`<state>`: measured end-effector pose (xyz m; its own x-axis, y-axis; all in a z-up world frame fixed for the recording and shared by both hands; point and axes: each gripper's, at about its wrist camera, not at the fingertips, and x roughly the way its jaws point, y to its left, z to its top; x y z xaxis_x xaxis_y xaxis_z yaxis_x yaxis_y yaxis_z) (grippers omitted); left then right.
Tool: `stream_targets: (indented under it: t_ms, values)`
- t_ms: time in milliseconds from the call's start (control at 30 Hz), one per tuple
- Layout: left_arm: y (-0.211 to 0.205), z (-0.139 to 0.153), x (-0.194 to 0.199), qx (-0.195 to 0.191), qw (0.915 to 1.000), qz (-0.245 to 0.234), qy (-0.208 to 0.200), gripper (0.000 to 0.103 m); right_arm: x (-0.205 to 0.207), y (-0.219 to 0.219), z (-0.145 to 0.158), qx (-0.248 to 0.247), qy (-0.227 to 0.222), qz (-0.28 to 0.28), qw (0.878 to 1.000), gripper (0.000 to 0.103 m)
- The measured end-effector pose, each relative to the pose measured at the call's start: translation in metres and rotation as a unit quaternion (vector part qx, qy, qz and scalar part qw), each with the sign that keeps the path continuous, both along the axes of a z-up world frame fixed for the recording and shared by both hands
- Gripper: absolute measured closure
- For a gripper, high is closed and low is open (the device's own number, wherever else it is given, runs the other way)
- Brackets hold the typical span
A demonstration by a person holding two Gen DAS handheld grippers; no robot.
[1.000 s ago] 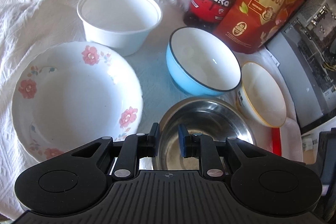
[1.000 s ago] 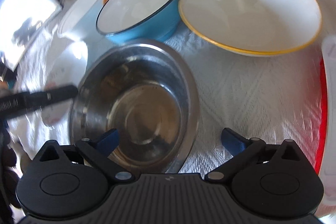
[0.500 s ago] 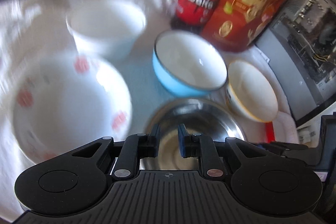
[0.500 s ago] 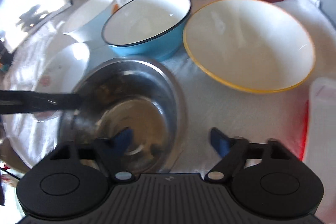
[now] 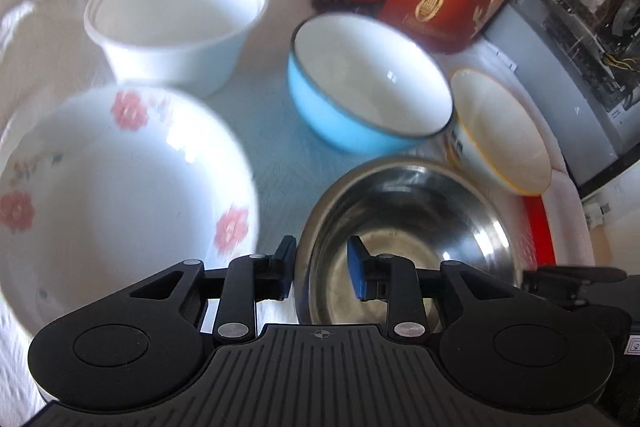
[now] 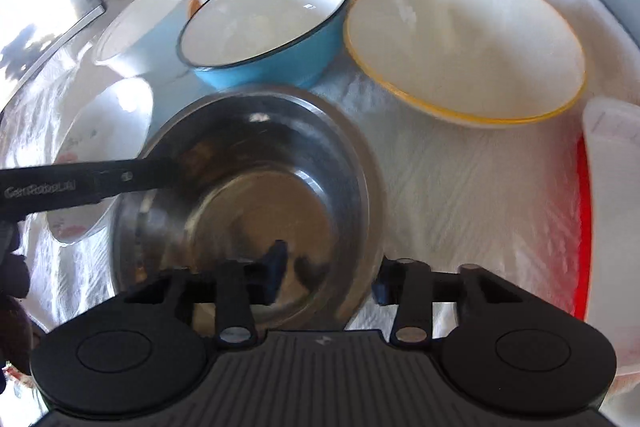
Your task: Organize plates and bowls
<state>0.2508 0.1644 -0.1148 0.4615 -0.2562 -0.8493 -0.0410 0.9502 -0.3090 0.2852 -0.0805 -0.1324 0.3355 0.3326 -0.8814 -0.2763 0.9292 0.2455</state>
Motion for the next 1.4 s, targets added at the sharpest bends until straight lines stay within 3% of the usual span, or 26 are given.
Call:
stream_targets:
  t_ms: [100,267,400,567,767,1000,1067,1267,1400]
  values:
    - [0.014,0.008,-0.017,-0.013,0.9995,0.023,0.018,0.078,-0.009,0.004,0.012,-0.007,-0.016,0.008,1.0,0.063]
    - [0.067,0.041,-0.048,-0.038,0.9945,0.094,-0.027,0.078,-0.02,0.028,0.051,0.018,-0.065,0.06,0.996,0.062]
    - [0.114,0.054,-0.058,-0.017,0.9863,0.157,-0.048,0.078,-0.014,0.074,0.069,0.046,-0.096,0.109,0.988,0.062]
    - [0.147,0.036,-0.05,0.039,0.9791,0.198,-0.025,0.078,0.002,0.145,0.05,0.04,-0.087,0.155,0.983,0.063]
    - [0.159,0.026,-0.046,0.063,0.9765,0.204,-0.029,0.08,0.009,0.195,0.028,-0.006,-0.092,0.187,0.978,0.063]
    - [0.16,0.021,-0.043,0.088,0.9789,0.181,-0.032,0.081,0.013,0.204,0.02,-0.012,-0.093,0.186,0.978,0.063]
    - [0.158,0.022,-0.044,0.112,0.9769,0.179,-0.032,0.081,0.016,0.205,0.019,-0.015,-0.096,0.185,0.978,0.062]
    - [0.158,0.026,-0.045,0.137,0.9756,0.167,-0.04,0.066,0.015,0.195,0.025,-0.022,-0.127,0.169,0.977,0.059]
    - [0.167,0.017,-0.039,0.112,0.9773,0.179,-0.02,0.059,0.013,0.186,0.032,-0.03,-0.158,0.149,0.976,0.053]
